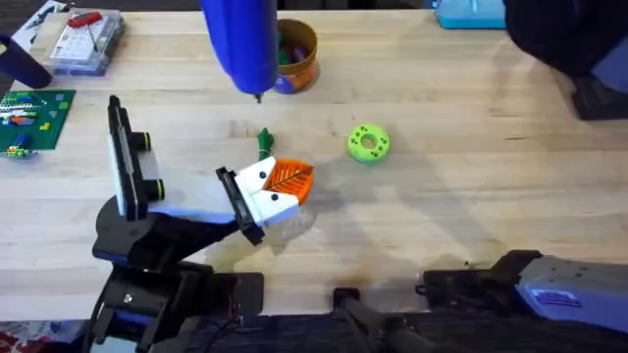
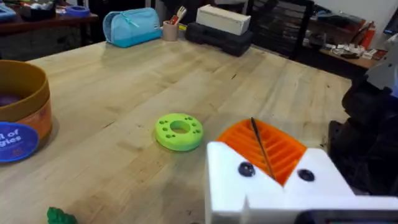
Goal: Pick up the gripper from the table and insert it into the empty holder that is missing its gripper. Then pick up a screw, insert it into the mounting hole, and use the screwdriver to tighten it. Finally, clean up the table by picking up the vegetable and placing it into the bucket.
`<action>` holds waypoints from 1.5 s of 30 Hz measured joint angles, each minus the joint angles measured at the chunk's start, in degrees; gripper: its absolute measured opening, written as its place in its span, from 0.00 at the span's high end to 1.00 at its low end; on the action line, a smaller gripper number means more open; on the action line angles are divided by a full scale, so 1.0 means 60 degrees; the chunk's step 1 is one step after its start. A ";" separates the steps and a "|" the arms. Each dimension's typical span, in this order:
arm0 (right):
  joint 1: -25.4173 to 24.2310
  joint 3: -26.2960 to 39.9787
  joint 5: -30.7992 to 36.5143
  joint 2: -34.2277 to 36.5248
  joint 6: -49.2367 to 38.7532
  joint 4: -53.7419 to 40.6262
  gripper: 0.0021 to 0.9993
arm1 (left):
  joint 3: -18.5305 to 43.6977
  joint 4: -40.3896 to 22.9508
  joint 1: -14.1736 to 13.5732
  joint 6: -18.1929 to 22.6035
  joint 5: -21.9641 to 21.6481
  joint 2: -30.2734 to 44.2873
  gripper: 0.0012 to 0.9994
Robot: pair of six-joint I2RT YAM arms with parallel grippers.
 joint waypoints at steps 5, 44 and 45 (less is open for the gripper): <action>0.0059 0.0000 -0.0052 0.0000 0.0011 -0.0001 0.94 | 0.0000 -0.0007 0.0000 0.0001 0.0000 0.0000 0.99; 0.1151 -0.0458 -0.0971 0.0000 -0.3439 -0.1599 0.94 | 0.0000 -0.0223 0.0000 0.0477 -0.0277 0.0000 0.99; 0.1142 -0.0522 -0.0968 0.0000 -0.3451 -0.1597 0.94 | 0.0000 -0.0226 0.0000 0.0477 -0.0277 0.0000 0.99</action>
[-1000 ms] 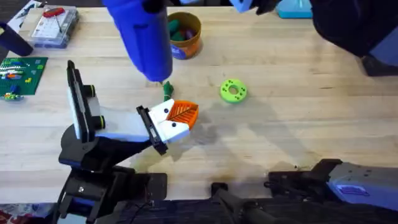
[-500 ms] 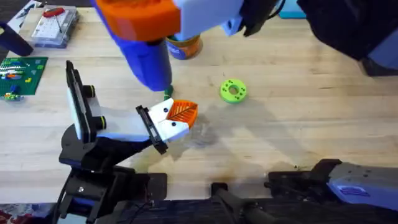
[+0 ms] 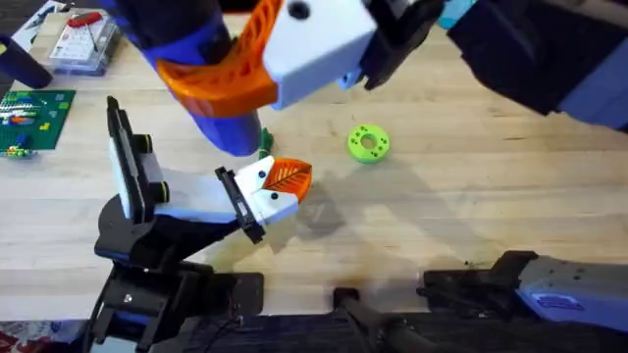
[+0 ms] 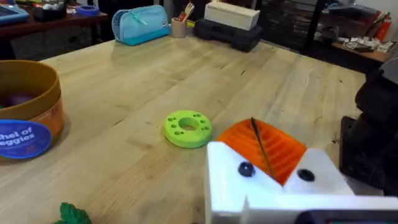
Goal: Pick up the gripper from the table and insert it into the empty holder that is missing its gripper. Then pick up a screw, insert it into the mounting hole, and use the screwdriver to tighten it. Finally, clean up the table by picking up the vegetable and placing it into the bucket.
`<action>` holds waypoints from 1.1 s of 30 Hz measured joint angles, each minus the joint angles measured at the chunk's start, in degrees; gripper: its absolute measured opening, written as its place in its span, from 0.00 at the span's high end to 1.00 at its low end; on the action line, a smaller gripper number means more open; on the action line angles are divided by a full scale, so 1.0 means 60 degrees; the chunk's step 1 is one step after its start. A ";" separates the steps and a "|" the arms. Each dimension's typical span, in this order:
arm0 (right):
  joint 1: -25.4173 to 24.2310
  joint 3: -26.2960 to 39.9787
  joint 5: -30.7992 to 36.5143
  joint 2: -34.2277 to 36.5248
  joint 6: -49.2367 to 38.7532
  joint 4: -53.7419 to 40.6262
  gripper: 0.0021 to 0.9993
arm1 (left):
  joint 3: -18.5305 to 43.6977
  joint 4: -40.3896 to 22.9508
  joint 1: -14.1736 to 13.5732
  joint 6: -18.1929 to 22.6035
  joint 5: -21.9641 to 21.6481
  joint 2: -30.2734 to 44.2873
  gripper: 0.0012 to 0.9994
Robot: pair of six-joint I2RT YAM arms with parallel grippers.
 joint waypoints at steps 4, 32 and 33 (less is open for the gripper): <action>-0.0059 -0.0476 0.0007 0.0000 -0.0085 0.0381 0.94 | 0.0000 0.0000 0.0000 0.0000 0.0000 0.0000 0.99; -0.0097 -0.2945 0.0854 0.0000 0.0634 0.3212 0.94 | 0.0000 0.0000 0.0000 0.0000 0.0000 0.0000 0.99; -0.0097 -0.2946 0.0878 0.0000 0.0646 0.3168 0.94 | 0.0000 0.0000 0.0000 0.0000 -0.0004 0.0000 0.99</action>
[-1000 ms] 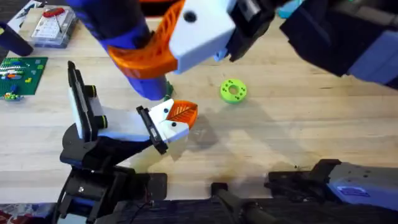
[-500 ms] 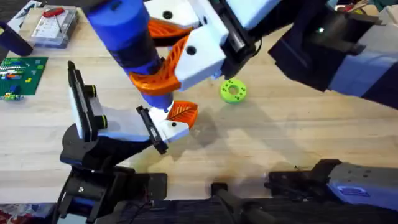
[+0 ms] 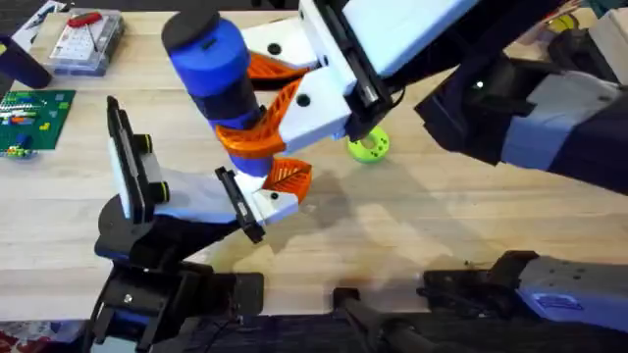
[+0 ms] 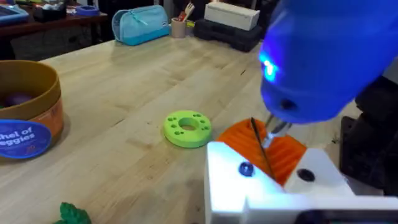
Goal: Pick up the gripper from the table and insert it into the empty holder that is missing its gripper. Then pick up a screw, insert it into the mounting hole, and use the screwdriver to tighten it. Finally, clean up the table by picking up the vegetable and placing it into the bucket.
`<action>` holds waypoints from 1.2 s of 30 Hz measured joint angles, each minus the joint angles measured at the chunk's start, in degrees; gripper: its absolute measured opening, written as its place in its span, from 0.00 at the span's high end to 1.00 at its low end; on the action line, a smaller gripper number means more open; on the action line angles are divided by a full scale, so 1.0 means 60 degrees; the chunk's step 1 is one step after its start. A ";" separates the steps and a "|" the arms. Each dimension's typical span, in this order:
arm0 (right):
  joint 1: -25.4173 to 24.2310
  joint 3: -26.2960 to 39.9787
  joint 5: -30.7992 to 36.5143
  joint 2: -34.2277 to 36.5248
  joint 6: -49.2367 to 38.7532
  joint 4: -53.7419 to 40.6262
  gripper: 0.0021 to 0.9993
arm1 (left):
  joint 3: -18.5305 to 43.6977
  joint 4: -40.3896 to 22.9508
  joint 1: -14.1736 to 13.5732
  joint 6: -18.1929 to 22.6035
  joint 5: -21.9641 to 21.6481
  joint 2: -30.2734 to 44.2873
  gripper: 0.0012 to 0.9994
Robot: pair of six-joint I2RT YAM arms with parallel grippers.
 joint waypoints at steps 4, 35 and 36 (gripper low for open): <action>-0.0029 0.0000 0.0090 0.0000 0.0043 -0.0179 0.94 | 0.0000 0.0000 0.0000 0.0000 0.0000 0.0000 0.99; -0.0055 0.0000 0.0560 0.0331 0.0155 -0.0180 0.94 | 0.0000 0.0000 0.0000 0.0000 0.0000 -0.0004 0.99; -0.0055 0.0000 0.0557 0.0331 0.0173 -0.0176 0.94 | 0.0000 0.0000 0.0000 0.0000 0.0000 -0.0004 0.99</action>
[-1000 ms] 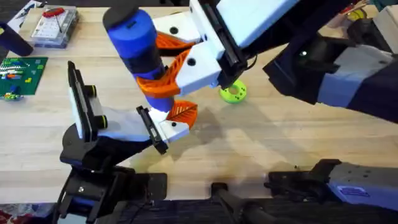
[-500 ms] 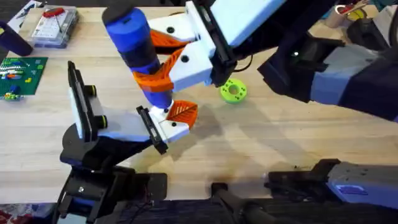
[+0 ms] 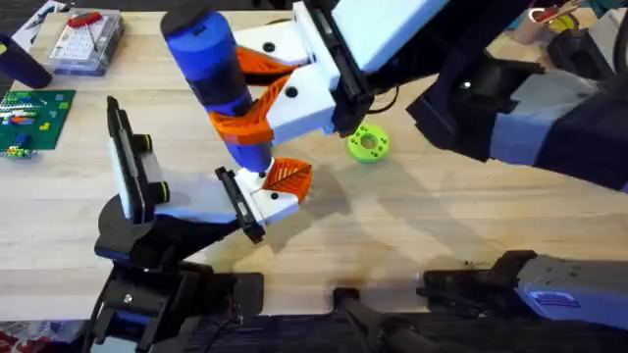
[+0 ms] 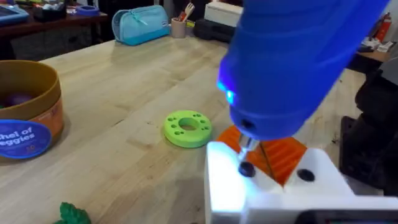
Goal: Pick up the gripper from the table and insert it into the empty holder that is missing its gripper. Then pick up a screw, insert it into the mounting hole, and use the screwdriver to tighten it. Finally, clean up the table by picking up the vegetable and placing it into the bucket.
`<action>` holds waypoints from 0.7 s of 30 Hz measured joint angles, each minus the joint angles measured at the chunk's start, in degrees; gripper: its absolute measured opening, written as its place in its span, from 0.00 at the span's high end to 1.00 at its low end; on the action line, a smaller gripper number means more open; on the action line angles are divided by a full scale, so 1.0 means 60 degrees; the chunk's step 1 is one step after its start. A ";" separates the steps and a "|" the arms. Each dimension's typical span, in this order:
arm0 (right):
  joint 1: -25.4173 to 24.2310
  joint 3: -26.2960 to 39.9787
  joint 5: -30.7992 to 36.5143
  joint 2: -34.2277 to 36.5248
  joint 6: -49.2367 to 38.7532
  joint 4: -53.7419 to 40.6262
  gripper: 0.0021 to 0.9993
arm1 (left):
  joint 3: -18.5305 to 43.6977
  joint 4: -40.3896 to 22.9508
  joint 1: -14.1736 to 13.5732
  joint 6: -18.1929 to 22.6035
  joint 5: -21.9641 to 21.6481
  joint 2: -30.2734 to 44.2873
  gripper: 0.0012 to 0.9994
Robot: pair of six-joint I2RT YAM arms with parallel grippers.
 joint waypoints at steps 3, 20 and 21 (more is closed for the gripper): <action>0.0000 0.0000 0.0000 0.0000 0.0023 -0.0003 0.94 | 0.0000 0.0000 0.0000 0.0000 0.0000 0.0003 0.99; 0.0011 0.0000 0.0000 0.0000 0.0234 -0.0041 0.94 | 0.0000 0.0000 0.0000 0.0000 0.0003 0.0003 0.99; 0.0011 0.0000 0.0000 0.0000 0.0237 -0.0043 0.94 | 0.0000 0.0000 0.0000 0.0000 0.0004 0.0004 0.99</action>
